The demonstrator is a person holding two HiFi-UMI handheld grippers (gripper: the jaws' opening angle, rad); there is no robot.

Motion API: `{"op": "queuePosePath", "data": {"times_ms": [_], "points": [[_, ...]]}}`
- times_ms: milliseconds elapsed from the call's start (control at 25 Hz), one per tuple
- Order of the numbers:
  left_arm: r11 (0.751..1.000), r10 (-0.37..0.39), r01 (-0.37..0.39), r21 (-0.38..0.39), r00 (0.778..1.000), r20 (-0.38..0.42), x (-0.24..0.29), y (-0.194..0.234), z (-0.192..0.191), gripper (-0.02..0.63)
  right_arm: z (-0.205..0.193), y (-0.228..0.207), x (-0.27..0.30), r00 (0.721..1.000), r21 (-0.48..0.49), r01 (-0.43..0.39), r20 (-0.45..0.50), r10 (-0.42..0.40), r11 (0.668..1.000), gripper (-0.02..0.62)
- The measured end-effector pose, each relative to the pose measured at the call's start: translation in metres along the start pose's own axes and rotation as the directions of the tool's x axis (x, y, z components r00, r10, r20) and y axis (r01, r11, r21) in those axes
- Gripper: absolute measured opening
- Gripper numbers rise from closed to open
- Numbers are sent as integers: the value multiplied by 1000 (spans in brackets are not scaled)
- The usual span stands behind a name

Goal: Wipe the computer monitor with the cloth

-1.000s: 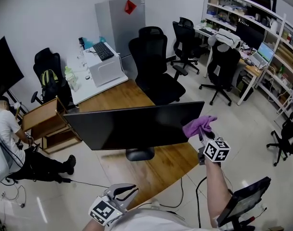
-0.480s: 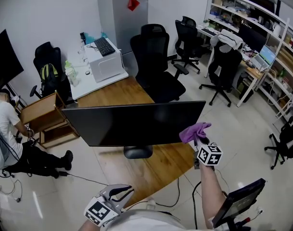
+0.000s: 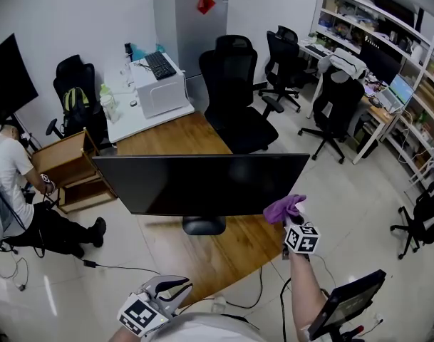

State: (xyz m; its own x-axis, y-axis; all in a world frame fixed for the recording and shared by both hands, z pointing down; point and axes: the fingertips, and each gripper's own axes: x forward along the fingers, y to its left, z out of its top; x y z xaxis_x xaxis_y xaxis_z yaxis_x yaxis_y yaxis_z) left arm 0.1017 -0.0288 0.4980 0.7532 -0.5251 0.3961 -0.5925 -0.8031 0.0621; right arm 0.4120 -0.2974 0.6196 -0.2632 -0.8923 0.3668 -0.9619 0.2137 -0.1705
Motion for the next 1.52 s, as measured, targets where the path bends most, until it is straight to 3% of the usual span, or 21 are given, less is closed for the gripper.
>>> {"op": "queuePosePath", "data": {"times_ms": [720,1520], "points": [[999,34,-34,-17,999,2,-22,6,-11,64,-68,5,32,990,15,28,-136,-26,999,51],[999,36,-35,-33,998,44,-51,28,-17,64,-71,83,50,984,-19,-39,-177,35,999,51]]}}
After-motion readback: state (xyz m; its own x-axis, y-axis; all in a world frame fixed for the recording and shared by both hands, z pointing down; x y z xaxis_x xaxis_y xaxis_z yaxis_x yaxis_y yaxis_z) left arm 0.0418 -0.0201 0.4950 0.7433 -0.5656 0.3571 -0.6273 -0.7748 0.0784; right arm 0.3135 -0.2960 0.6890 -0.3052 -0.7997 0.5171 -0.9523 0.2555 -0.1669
